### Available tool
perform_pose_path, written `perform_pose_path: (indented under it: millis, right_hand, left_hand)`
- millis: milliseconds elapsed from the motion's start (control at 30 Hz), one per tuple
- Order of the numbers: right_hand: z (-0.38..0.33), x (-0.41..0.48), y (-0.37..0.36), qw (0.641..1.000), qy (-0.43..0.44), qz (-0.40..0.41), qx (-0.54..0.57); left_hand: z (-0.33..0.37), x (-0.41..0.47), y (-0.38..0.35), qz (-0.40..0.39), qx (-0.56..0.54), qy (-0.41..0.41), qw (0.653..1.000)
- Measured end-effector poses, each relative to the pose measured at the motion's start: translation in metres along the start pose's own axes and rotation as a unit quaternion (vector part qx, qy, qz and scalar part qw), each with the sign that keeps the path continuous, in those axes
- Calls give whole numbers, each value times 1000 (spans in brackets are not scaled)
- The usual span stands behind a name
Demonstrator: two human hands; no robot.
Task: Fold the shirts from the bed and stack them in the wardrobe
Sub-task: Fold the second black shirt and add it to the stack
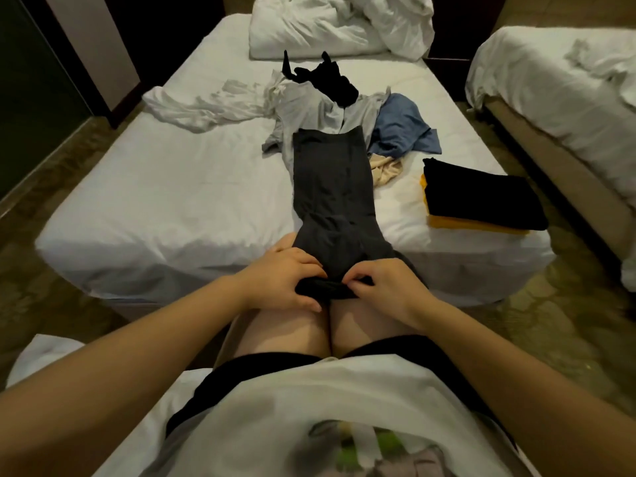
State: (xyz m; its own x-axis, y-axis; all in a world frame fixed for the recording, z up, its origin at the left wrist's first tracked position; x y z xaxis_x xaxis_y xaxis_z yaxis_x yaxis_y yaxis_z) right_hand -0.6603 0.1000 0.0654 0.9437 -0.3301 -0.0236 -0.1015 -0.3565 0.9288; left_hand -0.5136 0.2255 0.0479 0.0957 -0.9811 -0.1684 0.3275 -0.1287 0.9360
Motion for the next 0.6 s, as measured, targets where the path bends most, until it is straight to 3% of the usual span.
perform_pose_path:
  millis: [167,267,433,600]
  right_hand:
    - [4,-7,0,996,-35,13,84]
    - [7,-15,-3,1000,-8,-10,16]
    - [30,-15,3,986,-113,92,85]
    - [26,-27,22,979,-35,176,101]
  left_hand:
    - [-4,2,0,67,-32,-18,997]
    - [-8,-2,4,93,-96,14,991]
    - [-14,-15,19,90,-103,35,990]
    - [-3,-27,36,115,-94,-9,989]
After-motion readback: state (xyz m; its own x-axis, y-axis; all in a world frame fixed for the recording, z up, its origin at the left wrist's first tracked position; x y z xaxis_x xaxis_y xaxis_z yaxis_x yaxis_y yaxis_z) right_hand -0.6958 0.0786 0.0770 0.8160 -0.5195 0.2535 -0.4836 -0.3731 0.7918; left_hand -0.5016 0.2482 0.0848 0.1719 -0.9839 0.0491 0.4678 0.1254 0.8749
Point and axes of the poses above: each hand's wrist, its own x-axis towards the middle knuckle, its own y-axis out of the back of the hand, z = x × y, the point moved 2 cm from there along x, towards the middle knuckle, and after that the axes turned 8 degrees about -x, right-handed, at the moved point
